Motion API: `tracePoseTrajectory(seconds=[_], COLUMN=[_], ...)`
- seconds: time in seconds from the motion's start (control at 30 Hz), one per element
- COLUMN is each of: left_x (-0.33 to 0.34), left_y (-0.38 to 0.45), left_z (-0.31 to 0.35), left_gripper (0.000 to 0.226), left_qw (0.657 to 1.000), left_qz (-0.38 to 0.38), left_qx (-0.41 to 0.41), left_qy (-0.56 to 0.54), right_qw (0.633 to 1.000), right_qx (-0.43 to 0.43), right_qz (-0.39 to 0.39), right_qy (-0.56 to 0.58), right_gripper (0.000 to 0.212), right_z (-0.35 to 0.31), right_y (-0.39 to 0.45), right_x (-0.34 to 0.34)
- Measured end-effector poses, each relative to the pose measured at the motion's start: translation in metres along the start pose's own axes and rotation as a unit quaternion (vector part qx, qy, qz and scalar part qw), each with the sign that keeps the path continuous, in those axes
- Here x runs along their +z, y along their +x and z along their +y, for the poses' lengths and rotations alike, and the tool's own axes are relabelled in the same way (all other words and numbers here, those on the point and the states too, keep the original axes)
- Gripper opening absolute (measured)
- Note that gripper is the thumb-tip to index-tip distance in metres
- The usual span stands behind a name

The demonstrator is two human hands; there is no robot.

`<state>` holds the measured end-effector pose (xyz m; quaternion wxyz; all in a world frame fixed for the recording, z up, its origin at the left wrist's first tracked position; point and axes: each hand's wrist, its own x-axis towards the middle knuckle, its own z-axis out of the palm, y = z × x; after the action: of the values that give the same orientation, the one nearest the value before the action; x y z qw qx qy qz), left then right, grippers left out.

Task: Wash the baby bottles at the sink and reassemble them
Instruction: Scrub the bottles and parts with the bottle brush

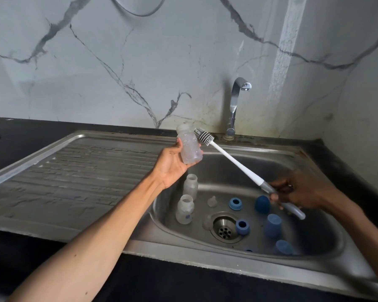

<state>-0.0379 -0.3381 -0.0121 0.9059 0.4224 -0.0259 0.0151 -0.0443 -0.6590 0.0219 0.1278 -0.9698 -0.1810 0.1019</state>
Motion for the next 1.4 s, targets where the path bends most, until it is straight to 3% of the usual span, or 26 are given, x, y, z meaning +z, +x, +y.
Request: tracePoseTrajectory(seconds=[0.1, 0.2, 0.33, 0.4, 0.6, 0.8, 0.9, 1.03, 1.3, 1.4], left_x=[0.0, -0.005, -0.014, -0.012, -0.006, -0.006, 0.0, -0.004, -0.007, -0.007], left_y=[0.002, 0.003, 0.004, 0.003, 0.003, 0.007, 0.007, 0.01, 0.009, 0.009], left_z=[0.004, 0.013, 0.018, 0.019, 0.014, 0.005, 0.0, 0.004, 0.005, 0.001], left_gripper=[0.039, 0.05, 0.045, 0.041, 0.019, 0.035, 0.044, 0.056, 0.082, 0.07], left_qw=[0.998, 0.994, 0.987, 0.985, 0.988, 0.964, 0.955, 0.952, 0.931, 0.913], left_qz=[0.036, 0.07, 0.108, 0.112, 0.122, 0.188, 0.205, 0.227, 0.248, 0.255], left_qx=[0.033, 0.066, 0.084, 0.08, 0.09, 0.143, 0.15, 0.172, 0.177, 0.178], left_qy=[-0.041, -0.044, -0.086, -0.104, 0.028, 0.122, 0.156, 0.108, 0.203, 0.262], right_qw=[0.998, 0.996, 0.993, 0.994, 0.999, 0.986, 0.981, 0.979, 0.976, 0.974], right_qx=[-0.009, -0.011, -0.029, -0.027, -0.025, -0.025, -0.04, -0.058, -0.032, -0.005], right_qz=[-0.043, -0.073, -0.101, -0.102, -0.031, 0.009, -0.038, -0.105, -0.083, -0.05], right_qy=[0.046, 0.046, -0.055, -0.03, 0.037, 0.163, 0.185, 0.163, 0.196, 0.22], right_gripper=[0.035, 0.03, 0.027, 0.031, 0.026, 0.012, 0.011, 0.011, 0.01, 0.01], right_z=[-0.002, 0.001, 0.008, 0.004, 0.005, -0.016, -0.021, -0.021, -0.013, -0.004], right_y=[0.001, 0.001, 0.001, 0.002, 0.001, -0.01, -0.017, -0.022, -0.017, -0.016], right_x=[0.006, 0.005, 0.006, 0.009, -0.002, -0.006, -0.008, -0.011, -0.012, -0.015])
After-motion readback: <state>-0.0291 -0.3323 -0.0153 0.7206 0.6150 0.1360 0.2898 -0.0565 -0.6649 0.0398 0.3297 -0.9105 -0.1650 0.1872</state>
